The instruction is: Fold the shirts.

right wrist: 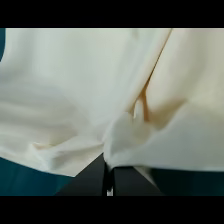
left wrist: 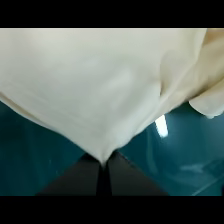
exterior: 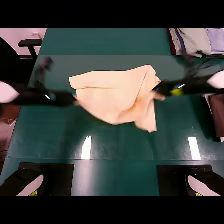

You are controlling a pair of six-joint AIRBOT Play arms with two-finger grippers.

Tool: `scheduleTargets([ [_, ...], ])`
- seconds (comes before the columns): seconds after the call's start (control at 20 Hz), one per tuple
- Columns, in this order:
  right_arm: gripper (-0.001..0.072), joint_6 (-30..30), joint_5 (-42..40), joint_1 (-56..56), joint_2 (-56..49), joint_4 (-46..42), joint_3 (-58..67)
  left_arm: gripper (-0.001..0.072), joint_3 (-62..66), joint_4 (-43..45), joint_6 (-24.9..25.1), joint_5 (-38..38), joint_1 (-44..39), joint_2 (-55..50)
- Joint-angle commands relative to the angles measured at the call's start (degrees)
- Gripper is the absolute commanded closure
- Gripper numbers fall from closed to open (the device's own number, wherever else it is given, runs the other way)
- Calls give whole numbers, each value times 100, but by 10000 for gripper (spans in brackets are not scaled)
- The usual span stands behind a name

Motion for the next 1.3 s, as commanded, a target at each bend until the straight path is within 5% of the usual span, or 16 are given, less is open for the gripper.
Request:
scheduleTargets([
  [0.0,694,-90,588,-964,992,-573,1357,682,2164,901,4,-398,413,271],
  [0.3,694,-258,914,-2979,2096,-568,3091,683,5777,1458,-7,-549,505,330],
  [0.55,695,-258,1276,-3779,1937,-562,4415,685,6872,2046,-208,-81,505,332],
  [0.8,696,-42,1947,-3781,835,-111,5663,684,5836,2487,-348,-170,505,323],
  [0.95,696,103,2085,-3748,214,793,5027,684,4592,2483,-452,-382,505,-2],
  [1.25,696,149,2280,-2173,-1436,-483,3119,683,2640,1884,-476,-186,505,-1797],
])
